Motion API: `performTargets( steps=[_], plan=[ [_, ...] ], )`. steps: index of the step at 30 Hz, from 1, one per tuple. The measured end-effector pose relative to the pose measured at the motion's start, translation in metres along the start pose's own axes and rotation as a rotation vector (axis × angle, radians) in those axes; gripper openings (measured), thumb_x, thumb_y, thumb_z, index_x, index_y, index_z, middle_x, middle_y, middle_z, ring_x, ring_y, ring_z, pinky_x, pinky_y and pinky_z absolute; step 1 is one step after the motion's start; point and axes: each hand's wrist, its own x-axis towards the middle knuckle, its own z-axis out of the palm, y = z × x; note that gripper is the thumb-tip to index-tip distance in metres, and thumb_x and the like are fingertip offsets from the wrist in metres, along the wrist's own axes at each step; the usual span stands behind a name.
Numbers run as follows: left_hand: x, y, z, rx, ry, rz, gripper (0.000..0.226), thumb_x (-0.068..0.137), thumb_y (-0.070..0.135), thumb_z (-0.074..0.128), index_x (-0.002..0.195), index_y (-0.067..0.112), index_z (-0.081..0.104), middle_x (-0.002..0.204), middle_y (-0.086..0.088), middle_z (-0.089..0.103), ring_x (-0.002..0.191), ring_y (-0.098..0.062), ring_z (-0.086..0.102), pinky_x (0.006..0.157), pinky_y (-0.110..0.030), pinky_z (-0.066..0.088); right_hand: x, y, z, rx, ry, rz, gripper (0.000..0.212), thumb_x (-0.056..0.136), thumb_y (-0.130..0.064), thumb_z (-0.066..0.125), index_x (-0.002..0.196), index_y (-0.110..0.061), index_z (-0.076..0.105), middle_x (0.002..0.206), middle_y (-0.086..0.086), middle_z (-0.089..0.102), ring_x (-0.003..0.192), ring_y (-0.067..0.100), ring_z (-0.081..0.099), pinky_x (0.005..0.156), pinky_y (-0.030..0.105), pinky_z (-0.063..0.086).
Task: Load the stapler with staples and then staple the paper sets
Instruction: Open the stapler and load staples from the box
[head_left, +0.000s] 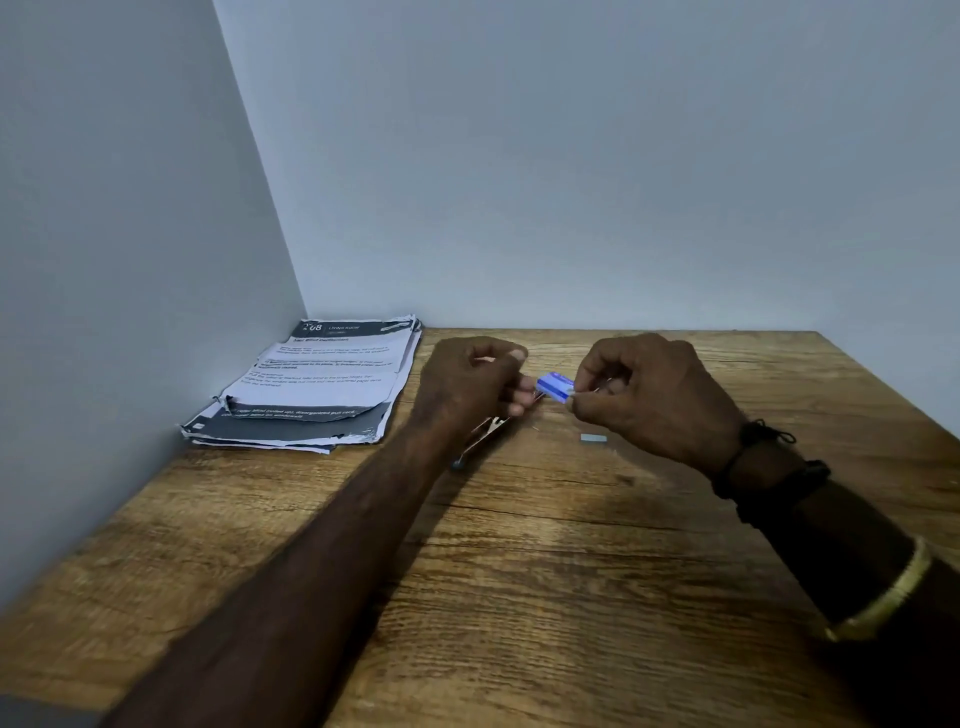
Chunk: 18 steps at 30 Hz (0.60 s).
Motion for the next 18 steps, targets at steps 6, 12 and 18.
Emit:
performTargets(
  steps=[6,12,18],
  plan=[
    [0.009,-0.006,-0.019,0.629,0.188,0.200,0.011,0.086,0.022,0.070,0.094,0.024,0.078,0.090,0.005,0.077,0.081,-0.009,0.068,0.072,-0.022,0.049,-0.003,-0.002,0.001,-0.037,-0.217,-0.013,0.010,0.067,-0.022,0.081,0.072,-0.025,0.074,0.061,-0.014,0.068,0.060,-0.004,0.061,0.056,0.013,0.042],
    [0.008,-0.012,-0.011,0.904,0.035,0.096,0.036,0.076,0.049,0.079,0.102,0.025,0.076,0.096,0.009,0.073,0.091,-0.012,0.066,0.071,-0.023,0.048,-0.004,0.004,0.007,-0.136,-0.351,-0.054,0.009,0.070,-0.030,0.083,0.075,-0.030,0.075,0.060,-0.037,0.059,0.065,-0.016,0.057,0.052,0.012,0.032],
    [0.007,-0.022,-0.002,0.985,0.085,0.092,0.034,0.072,0.051,0.083,0.090,0.023,0.077,0.080,0.008,0.068,0.084,-0.015,0.063,0.075,-0.028,0.051,0.002,0.009,0.003,-0.099,-0.280,-0.002,0.007,0.081,-0.030,0.073,0.075,-0.029,0.078,0.058,-0.023,0.065,0.061,-0.004,0.061,0.058,0.019,0.040]
  ],
)
